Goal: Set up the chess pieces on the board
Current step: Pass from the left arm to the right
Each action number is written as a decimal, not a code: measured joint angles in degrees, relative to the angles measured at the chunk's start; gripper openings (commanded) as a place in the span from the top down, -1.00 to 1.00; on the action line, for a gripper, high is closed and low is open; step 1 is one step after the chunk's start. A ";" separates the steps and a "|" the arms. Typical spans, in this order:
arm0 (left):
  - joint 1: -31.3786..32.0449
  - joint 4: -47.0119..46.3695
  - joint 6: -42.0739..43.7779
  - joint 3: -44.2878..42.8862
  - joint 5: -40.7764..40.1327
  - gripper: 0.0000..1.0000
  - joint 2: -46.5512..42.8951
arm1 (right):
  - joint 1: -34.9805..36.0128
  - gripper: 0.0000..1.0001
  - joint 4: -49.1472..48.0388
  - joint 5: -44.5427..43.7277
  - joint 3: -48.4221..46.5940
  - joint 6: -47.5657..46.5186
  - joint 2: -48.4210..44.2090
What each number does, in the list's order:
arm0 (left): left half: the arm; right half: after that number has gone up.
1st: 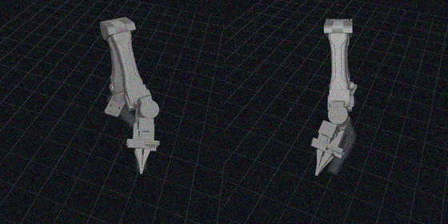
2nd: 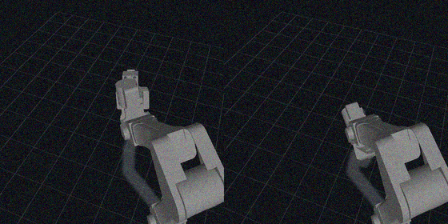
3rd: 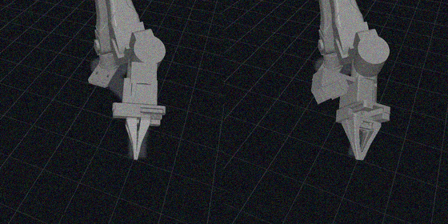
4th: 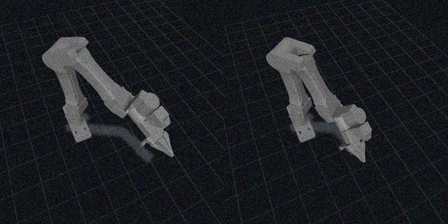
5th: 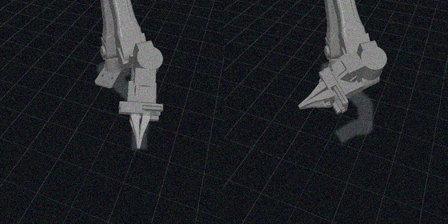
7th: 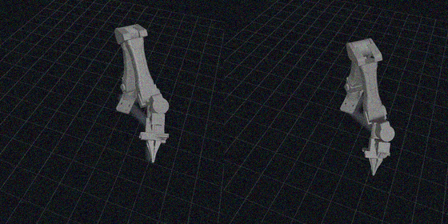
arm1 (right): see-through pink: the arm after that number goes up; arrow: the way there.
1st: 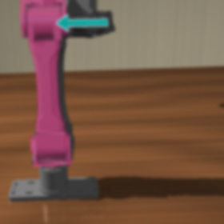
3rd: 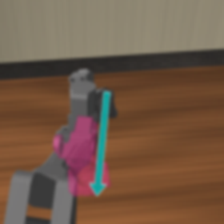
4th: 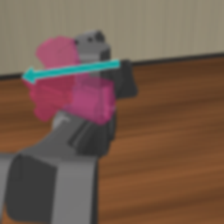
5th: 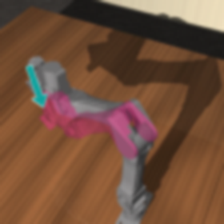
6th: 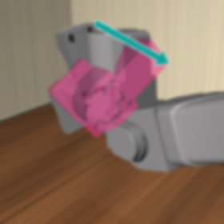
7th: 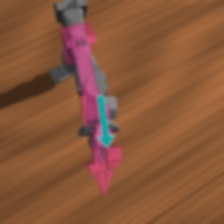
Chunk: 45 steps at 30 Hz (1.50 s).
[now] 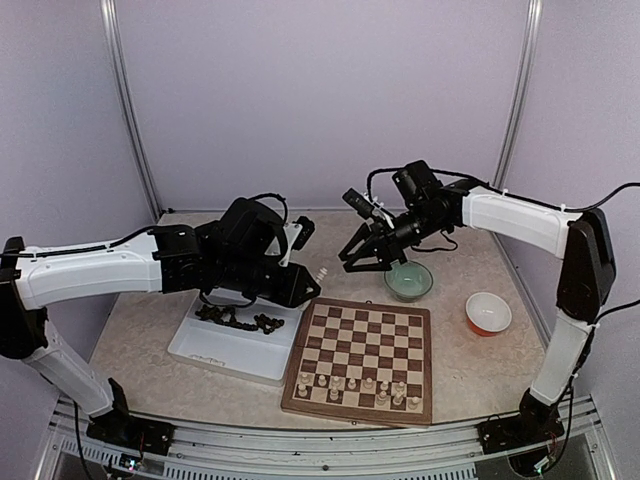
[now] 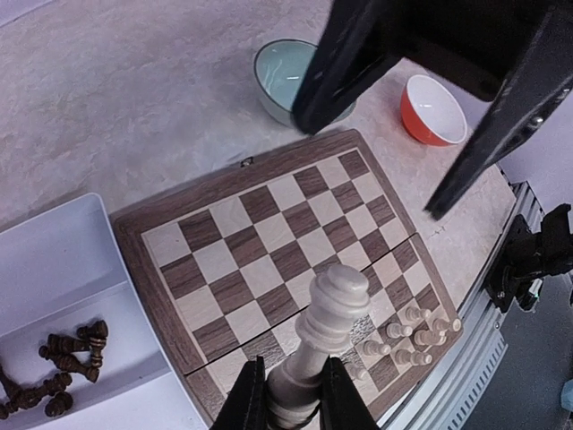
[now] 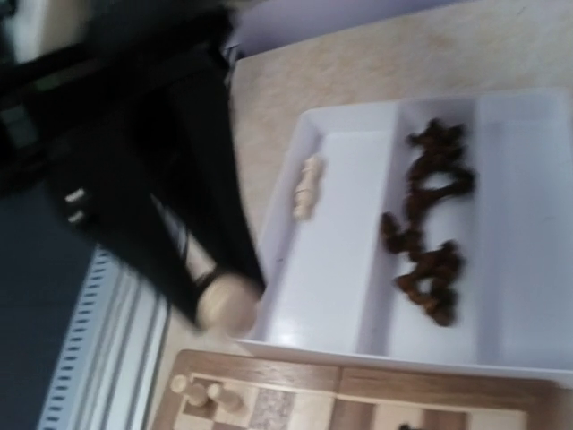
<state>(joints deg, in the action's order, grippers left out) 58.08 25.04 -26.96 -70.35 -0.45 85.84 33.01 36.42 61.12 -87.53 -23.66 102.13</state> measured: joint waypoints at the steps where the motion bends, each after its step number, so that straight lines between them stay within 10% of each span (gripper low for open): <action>1: 0.37 -0.09 0.17 -0.44 0.24 0.70 0.46 | 0.48 0.04 0.39 0.68 -0.55 0.20 1.38; 26: 1.75 -1.70 1.31 -2.29 1.64 0.68 3.28 | 5.22 0.63 4.00 8.09 -3.43 1.95 6.25; 35: 2.01 -1.77 1.68 -2.32 0.35 0.07 3.28 | 5.25 1.00 3.89 7.89 -3.43 2.43 6.25; 45: 5.11 -1.79 3.28 -0.68 -3.37 0.12 3.26 | 5.22 1.00 3.89 7.93 -3.43 2.43 6.25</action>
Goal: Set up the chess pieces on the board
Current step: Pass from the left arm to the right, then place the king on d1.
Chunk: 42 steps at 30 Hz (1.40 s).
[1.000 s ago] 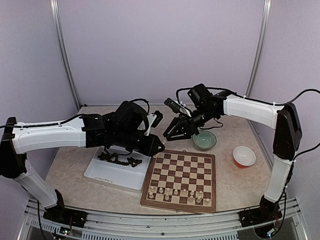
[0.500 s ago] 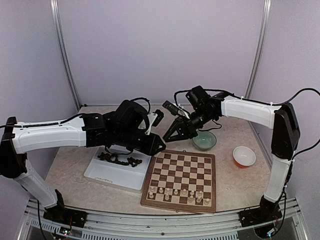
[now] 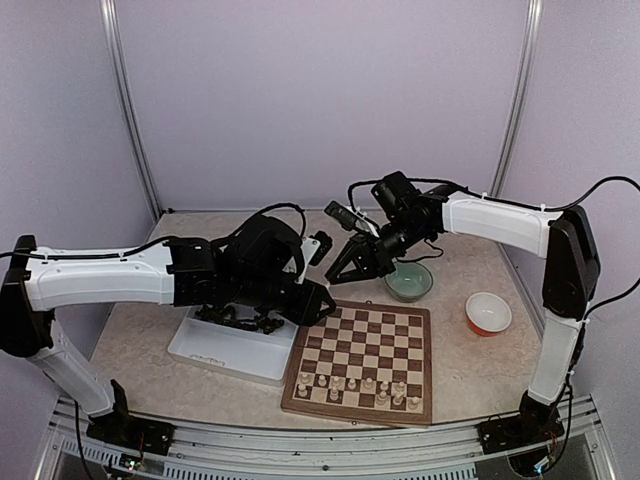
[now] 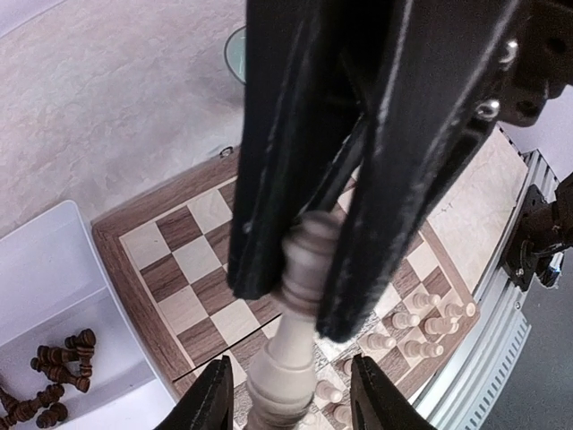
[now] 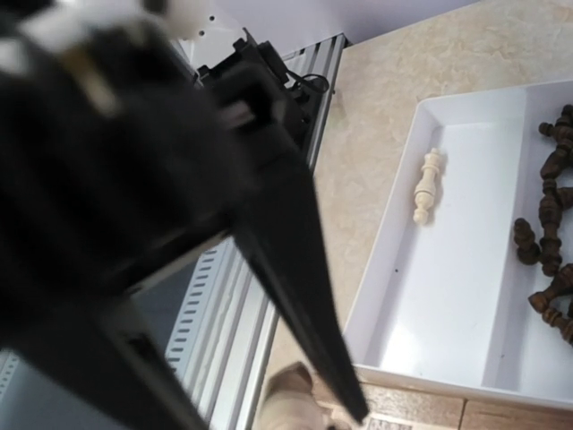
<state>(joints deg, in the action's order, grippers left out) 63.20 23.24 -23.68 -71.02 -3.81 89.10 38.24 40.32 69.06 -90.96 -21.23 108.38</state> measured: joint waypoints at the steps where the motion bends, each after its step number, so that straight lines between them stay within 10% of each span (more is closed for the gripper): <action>1: 0.00 0.00 -0.02 0.39 -0.15 0.15 -0.02 | 0.00 1.00 -0.02 0.00 0.00 -0.02 0.00; 13: -0.28 0.13 -0.28 3.02 -0.66 0.98 -0.66 | 0.00 1.00 -0.09 0.00 0.00 -0.07 0.00; 30: -7.37 1.73 0.87 6.12 0.20 1.00 -4.74 | -9.55 1.00 0.15 -9.94 0.59 -3.02 -7.85; 42: -23.71 1.64 9.07 -4.42 0.83 1.00 -1.64 | 3.54 1.00 2.21 -24.09 20.44 -14.47 -19.08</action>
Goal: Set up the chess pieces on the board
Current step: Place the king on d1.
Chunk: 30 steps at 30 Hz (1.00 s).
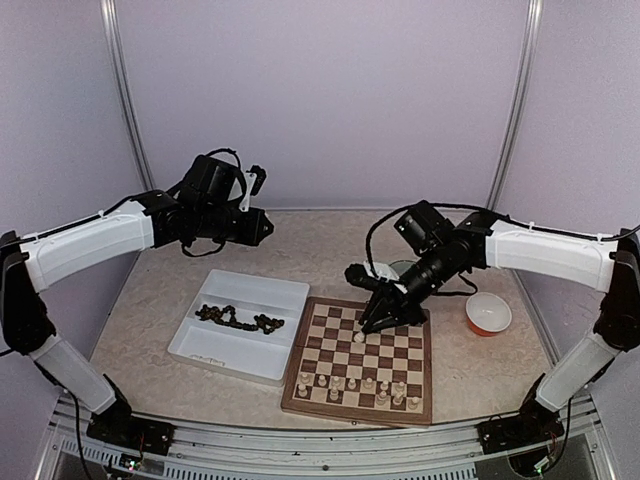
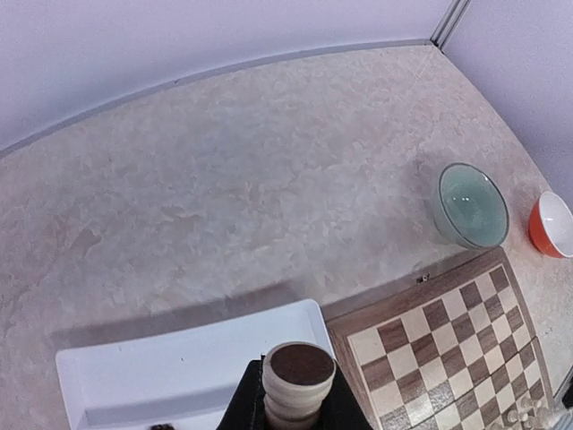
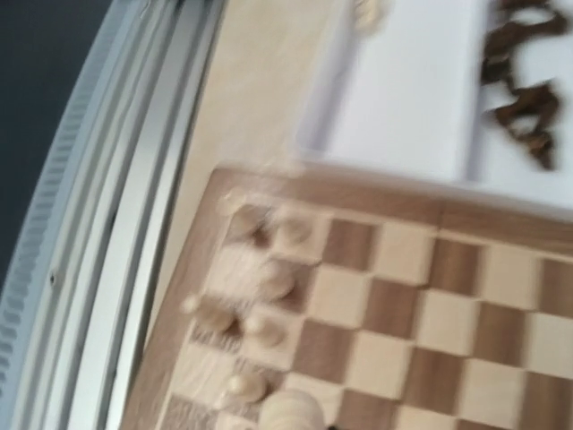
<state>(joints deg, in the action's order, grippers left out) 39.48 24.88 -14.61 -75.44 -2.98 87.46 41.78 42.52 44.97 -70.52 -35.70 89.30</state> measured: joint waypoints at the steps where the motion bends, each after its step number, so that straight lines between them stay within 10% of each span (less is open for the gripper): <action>1: -0.59 -1.07 0.90 -0.37 0.15 1.00 0.66 | 1.53 1.00 0.02 -1.25 0.83 -0.59 -0.24; 11: -3.04 -11.17 4.22 2.67 5.11 1.00 7.41 | 17.33 1.00 -3.45 -14.51 6.80 -4.37 -1.05; 30: -9.64 -14.03 2.71 -0.96 14.45 1.00 9.77 | 22.69 1.00 -8.15 -22.38 10.38 -5.46 4.00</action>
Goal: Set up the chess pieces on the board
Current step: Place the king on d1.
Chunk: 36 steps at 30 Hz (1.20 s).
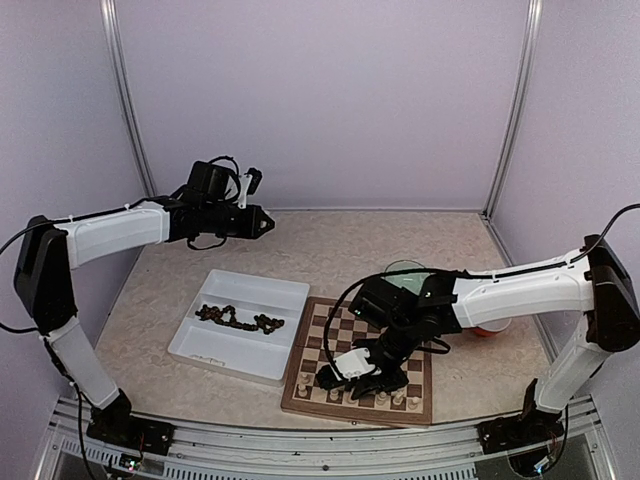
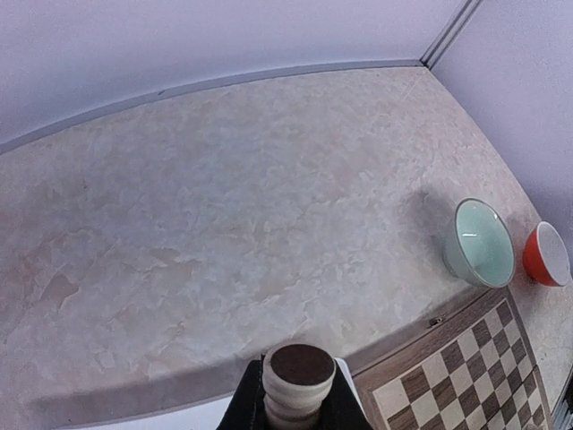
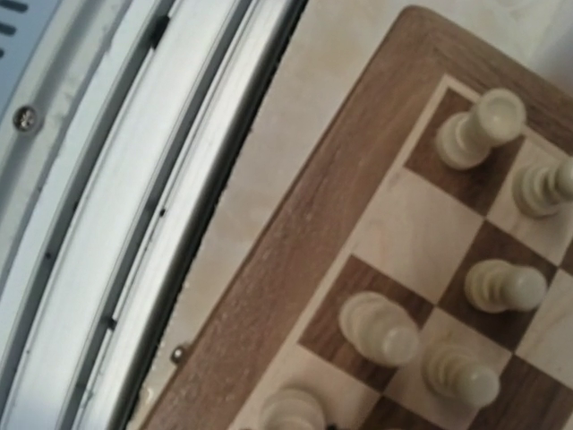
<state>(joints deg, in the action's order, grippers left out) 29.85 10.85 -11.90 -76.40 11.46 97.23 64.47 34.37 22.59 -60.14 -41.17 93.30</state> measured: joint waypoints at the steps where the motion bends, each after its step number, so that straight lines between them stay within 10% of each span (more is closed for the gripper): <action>1: -0.74 0.02 -0.28 1.03 0.26 1.00 0.00 | 0.11 1.00 -0.02 -0.15 0.00 -0.02 0.09; 36: -2.82 -0.44 -0.72 1.79 3.63 1.00 -0.52 | 1.29 0.83 1.09 -4.02 -2.38 -0.90 2.54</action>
<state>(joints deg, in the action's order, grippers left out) 27.03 10.41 -12.62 -74.61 15.09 96.71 65.76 35.46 18.57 -62.52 -42.06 95.83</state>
